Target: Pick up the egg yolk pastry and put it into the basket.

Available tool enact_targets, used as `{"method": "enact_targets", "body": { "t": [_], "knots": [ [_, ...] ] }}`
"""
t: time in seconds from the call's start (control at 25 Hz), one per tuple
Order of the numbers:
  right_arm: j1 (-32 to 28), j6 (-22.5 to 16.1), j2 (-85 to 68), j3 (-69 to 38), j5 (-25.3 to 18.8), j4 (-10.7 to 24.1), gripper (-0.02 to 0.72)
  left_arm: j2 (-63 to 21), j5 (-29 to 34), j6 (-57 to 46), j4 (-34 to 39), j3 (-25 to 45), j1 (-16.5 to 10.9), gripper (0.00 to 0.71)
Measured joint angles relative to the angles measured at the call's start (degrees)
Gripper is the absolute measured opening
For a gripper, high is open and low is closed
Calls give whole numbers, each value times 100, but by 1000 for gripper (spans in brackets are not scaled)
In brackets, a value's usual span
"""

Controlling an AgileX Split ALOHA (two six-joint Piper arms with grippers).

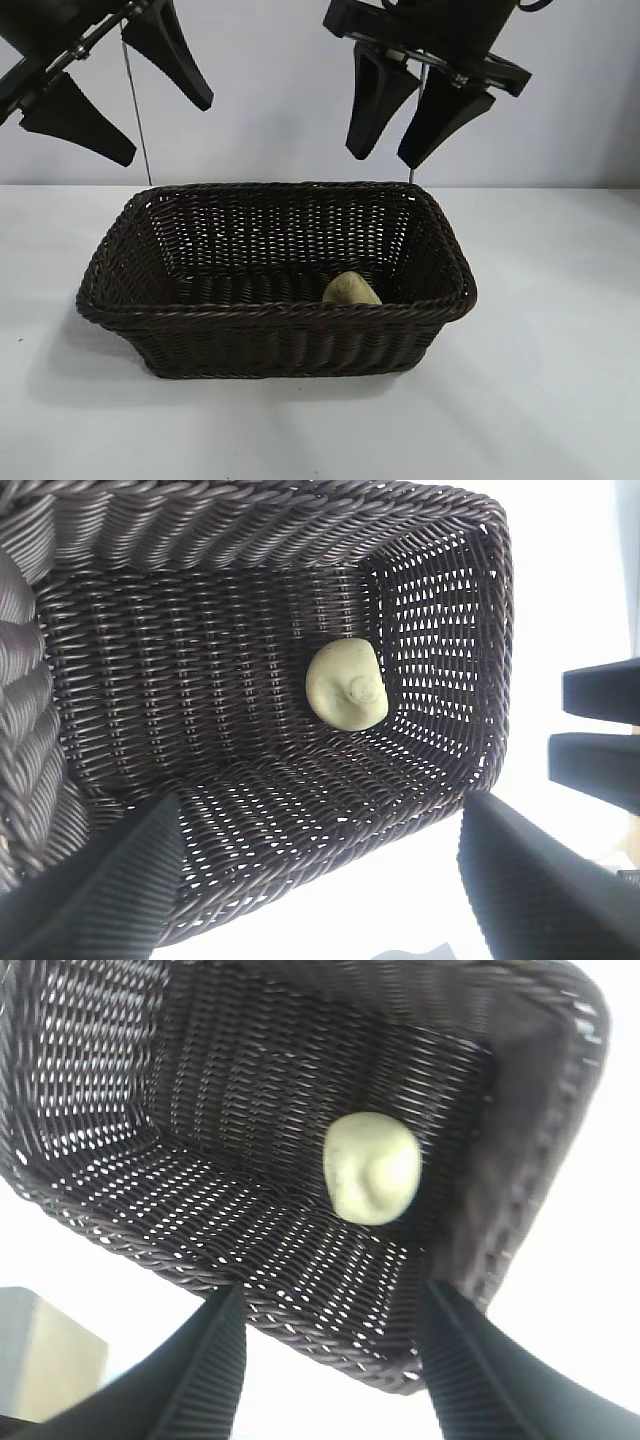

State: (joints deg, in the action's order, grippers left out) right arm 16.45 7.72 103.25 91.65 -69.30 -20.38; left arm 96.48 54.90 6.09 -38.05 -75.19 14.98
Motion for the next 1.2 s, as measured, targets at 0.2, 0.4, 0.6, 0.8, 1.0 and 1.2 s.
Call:
{"method": "enact_targets", "body": {
  "t": [0.2, 0.4, 0.6, 0.8, 1.0, 1.2],
  "knots": [
    [-552, 148, 0, 0, -23, -515, 389, 0, 0, 0, 0, 0, 0, 552],
    [-723, 151, 0, 0, -29, -629, 389, 0, 0, 0, 0, 0, 0, 552],
    [-723, 154, 0, 0, -38, -629, 389, 0, 0, 0, 0, 0, 0, 552],
    [-723, 154, 0, 0, -38, -629, 389, 0, 0, 0, 0, 0, 0, 552],
    [-723, 154, 0, 0, -38, -629, 389, 0, 0, 0, 0, 0, 0, 552],
    [-723, 154, 0, 0, -38, -629, 389, 0, 0, 0, 0, 0, 0, 552]
  ]
}}
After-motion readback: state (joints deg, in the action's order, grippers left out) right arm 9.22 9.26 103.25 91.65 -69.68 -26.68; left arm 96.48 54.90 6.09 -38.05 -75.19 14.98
